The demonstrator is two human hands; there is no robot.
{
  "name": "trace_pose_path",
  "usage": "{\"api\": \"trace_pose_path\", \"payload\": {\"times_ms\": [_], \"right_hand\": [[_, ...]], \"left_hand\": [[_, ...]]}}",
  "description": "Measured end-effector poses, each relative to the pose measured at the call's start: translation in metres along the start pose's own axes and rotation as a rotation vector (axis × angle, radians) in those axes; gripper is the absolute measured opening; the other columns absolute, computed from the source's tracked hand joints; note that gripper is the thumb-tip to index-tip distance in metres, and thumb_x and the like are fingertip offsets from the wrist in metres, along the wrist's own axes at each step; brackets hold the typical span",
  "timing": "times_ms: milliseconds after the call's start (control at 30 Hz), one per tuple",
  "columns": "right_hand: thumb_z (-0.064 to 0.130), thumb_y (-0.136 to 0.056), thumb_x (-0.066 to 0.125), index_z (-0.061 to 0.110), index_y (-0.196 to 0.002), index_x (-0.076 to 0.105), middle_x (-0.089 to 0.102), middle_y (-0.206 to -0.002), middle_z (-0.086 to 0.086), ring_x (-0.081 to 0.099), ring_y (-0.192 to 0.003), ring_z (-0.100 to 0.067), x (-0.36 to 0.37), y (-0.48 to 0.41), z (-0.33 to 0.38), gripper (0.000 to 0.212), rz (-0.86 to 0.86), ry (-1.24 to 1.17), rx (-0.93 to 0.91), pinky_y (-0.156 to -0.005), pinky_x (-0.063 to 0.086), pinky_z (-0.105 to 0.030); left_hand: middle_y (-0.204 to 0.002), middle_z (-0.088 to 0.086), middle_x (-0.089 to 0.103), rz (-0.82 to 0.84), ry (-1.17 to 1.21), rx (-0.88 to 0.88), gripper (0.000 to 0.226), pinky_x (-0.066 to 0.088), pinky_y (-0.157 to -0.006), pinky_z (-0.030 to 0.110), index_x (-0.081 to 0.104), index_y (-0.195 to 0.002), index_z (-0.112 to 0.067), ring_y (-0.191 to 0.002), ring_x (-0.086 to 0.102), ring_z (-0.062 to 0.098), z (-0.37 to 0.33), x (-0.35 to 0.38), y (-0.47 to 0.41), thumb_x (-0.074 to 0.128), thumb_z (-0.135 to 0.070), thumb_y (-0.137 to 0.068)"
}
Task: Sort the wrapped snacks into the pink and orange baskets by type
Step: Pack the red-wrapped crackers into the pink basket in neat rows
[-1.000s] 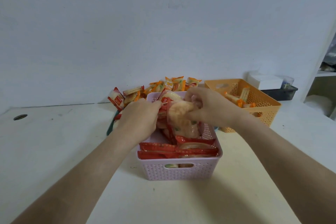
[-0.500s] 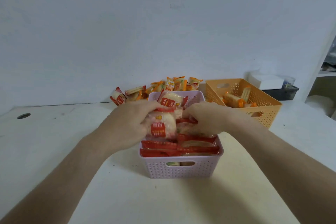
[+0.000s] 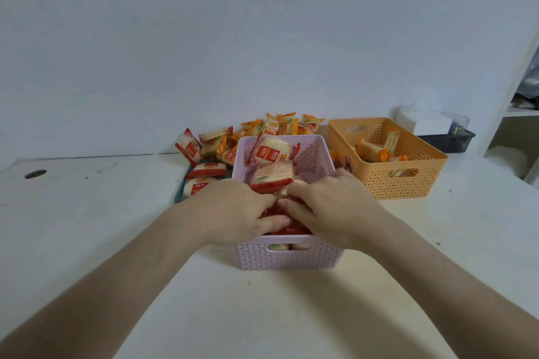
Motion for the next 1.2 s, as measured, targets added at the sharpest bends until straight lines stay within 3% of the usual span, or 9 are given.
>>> {"api": "trace_pose_path", "payload": {"times_ms": [133, 333, 467, 633, 767, 900, 1033, 1133, 1200], "right_hand": [[0.053, -0.099, 0.019, 0.035, -0.086, 0.041, 0.046, -0.072, 0.010, 0.064, -0.083, -0.021, 0.014, -0.002, -0.004, 0.032, 0.110, -0.083, -0.062, -0.070, 0.038, -0.035], [0.040, -0.105, 0.016, 0.033, -0.133, 0.045, 0.061, -0.106, 0.004, 0.056, -0.108, -0.022, 0.031, -0.003, 0.003, 0.041, 0.320, 0.038, -0.109, -0.094, 0.036, -0.042], [0.047, -0.102, 0.011, 0.029, -0.133, 0.049, 0.061, -0.116, 0.000, 0.051, -0.113, -0.020, 0.039, 0.000, -0.005, 0.052, 0.483, -0.057, -0.019, -0.100, 0.027, -0.043], [0.046, -0.101, 0.023, 0.023, -0.088, 0.064, 0.064, -0.091, 0.002, 0.056, -0.097, -0.020, 0.010, -0.025, -0.048, 0.049, 0.055, -0.104, 0.174, -0.091, 0.034, -0.045], [0.051, -0.095, 0.042, 0.022, -0.093, 0.066, 0.064, -0.099, 0.004, 0.054, -0.101, -0.019, 0.023, -0.042, -0.066, 0.038, 0.237, -0.028, 0.241, -0.085, 0.028, -0.044], [0.057, -0.095, 0.041, 0.020, -0.087, 0.050, 0.058, -0.104, 0.000, 0.047, -0.112, -0.025, 0.058, -0.045, -0.063, 0.039, 0.558, 0.077, 0.262, -0.102, 0.018, -0.057], [0.050, -0.093, 0.051, 0.023, -0.069, 0.047, 0.055, -0.078, 0.006, 0.052, -0.091, -0.022, 0.057, -0.054, -0.068, 0.036, 0.392, -0.084, 0.305, -0.094, 0.021, -0.052], [0.045, -0.086, 0.061, 0.023, -0.081, 0.055, 0.058, -0.083, 0.005, 0.054, -0.092, -0.022, 0.050, -0.054, -0.072, 0.024, 0.248, -0.209, 0.333, -0.087, 0.023, -0.046], [0.032, -0.087, 0.057, 0.025, -0.110, 0.058, 0.060, -0.100, 0.007, 0.054, -0.107, -0.023, 0.045, -0.055, -0.076, 0.024, 0.173, -0.269, 0.342, -0.084, 0.022, -0.044]], "left_hand": [[-0.099, -0.001, 0.066, 0.030, -0.117, -0.010, 0.056, 0.032, -0.069, 0.030, 0.053, -0.118, -0.033, -0.077, 0.042, 0.014, -0.003, -0.002, -0.006, 0.019, -0.069, -0.091], [-0.074, -0.010, 0.056, -0.059, -0.127, 0.004, 0.067, 0.040, -0.082, 0.035, 0.062, -0.085, -0.028, -0.077, 0.051, 0.012, 0.002, -0.001, -0.009, 0.015, -0.076, -0.083], [-0.101, -0.007, 0.068, 0.154, 0.112, -0.004, 0.097, 0.031, -0.109, 0.041, 0.065, -0.114, -0.035, -0.114, 0.051, 0.017, 0.009, 0.020, -0.007, 0.003, -0.088, -0.063], [-0.080, -0.004, 0.071, -0.099, 0.342, 0.000, 0.052, 0.052, -0.071, 0.041, 0.072, -0.094, -0.027, -0.075, 0.064, 0.012, 0.029, -0.021, -0.018, 0.037, -0.066, -0.090], [-0.096, -0.009, 0.070, -0.222, 0.032, -0.032, 0.025, 0.052, -0.067, 0.030, 0.066, -0.110, -0.030, -0.083, 0.062, 0.011, 0.034, -0.031, -0.046, 0.057, -0.042, -0.090], [-0.125, -0.004, 0.059, -0.065, -0.178, -0.066, 0.063, 0.041, -0.098, 0.045, 0.042, -0.132, -0.026, -0.115, 0.054, 0.022, 0.035, 0.009, -0.075, 0.064, -0.049, -0.078], [-0.102, -0.004, 0.065, -0.207, -0.092, -0.079, 0.037, 0.040, -0.085, 0.038, 0.047, -0.122, -0.025, -0.094, 0.058, 0.023, 0.041, -0.002, -0.074, 0.056, -0.040, -0.089], [-0.098, 0.006, 0.064, -0.423, 0.129, -0.113, 0.033, 0.045, -0.061, 0.035, 0.042, -0.125, -0.018, -0.078, 0.061, 0.026, 0.049, -0.022, -0.062, 0.046, -0.034, -0.097], [-0.110, 0.008, 0.062, -0.616, 0.337, -0.142, 0.031, 0.047, -0.069, 0.033, 0.045, -0.127, -0.015, -0.089, 0.062, 0.025, 0.056, -0.042, -0.046, 0.047, -0.024, -0.098]]}}
Point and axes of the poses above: each hand's wrist, its own y-axis away from the middle knuckle, its own x-axis out of the palm, z = x × y, the point moved 10 cm from there along -y, towards the middle knuckle
